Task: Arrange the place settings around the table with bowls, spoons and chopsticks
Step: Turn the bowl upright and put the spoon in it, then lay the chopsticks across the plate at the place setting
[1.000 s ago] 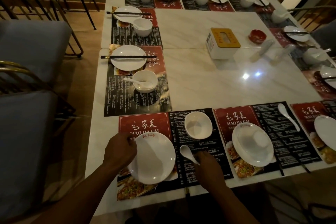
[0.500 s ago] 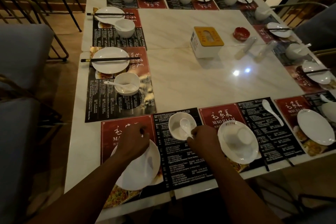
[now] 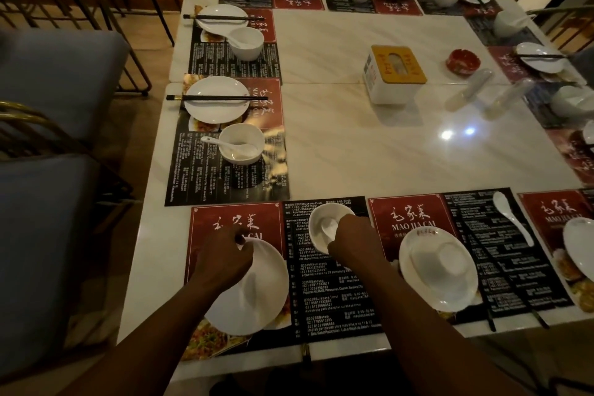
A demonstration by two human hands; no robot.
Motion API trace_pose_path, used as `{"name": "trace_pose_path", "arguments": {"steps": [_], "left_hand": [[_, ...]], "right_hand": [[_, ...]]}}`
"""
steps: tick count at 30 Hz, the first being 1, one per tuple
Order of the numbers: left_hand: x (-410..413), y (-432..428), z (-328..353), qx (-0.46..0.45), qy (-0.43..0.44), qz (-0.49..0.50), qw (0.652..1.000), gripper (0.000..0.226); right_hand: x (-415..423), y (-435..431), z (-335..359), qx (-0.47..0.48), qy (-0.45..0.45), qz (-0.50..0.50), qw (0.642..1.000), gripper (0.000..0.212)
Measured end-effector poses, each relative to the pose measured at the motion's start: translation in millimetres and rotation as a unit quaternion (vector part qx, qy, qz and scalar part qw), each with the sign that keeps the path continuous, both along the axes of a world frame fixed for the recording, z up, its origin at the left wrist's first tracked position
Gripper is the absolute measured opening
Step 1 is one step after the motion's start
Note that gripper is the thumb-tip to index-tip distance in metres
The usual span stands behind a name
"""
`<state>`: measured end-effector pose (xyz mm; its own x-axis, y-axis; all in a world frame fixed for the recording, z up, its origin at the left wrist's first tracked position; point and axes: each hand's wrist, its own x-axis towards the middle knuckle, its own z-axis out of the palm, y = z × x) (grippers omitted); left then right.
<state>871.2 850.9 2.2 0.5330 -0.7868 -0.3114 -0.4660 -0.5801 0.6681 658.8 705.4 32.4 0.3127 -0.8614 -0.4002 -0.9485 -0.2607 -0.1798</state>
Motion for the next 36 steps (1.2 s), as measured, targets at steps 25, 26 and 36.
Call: {"name": "trace_pose_path", "arguments": {"steps": [25, 26, 36], "left_hand": [[-11.9, 31.2, 4.6, 0.019, 0.003, -0.052, 0.998, 0.037], [-13.3, 31.8, 4.7, 0.02, 0.002, -0.056, 0.998, 0.037], [-15.0, 34.8, 10.4, 0.016, 0.013, -0.075, 0.997, 0.035]], "right_hand": [[-7.3, 122.7, -40.3, 0.133, -0.036, -0.046, 0.989, 0.015], [-7.2, 122.3, -40.6, 0.131, -0.038, -0.057, 0.989, 0.011], [-7.0, 132.7, -40.9, 0.05, -0.052, -0.067, 0.995, 0.006]]}}
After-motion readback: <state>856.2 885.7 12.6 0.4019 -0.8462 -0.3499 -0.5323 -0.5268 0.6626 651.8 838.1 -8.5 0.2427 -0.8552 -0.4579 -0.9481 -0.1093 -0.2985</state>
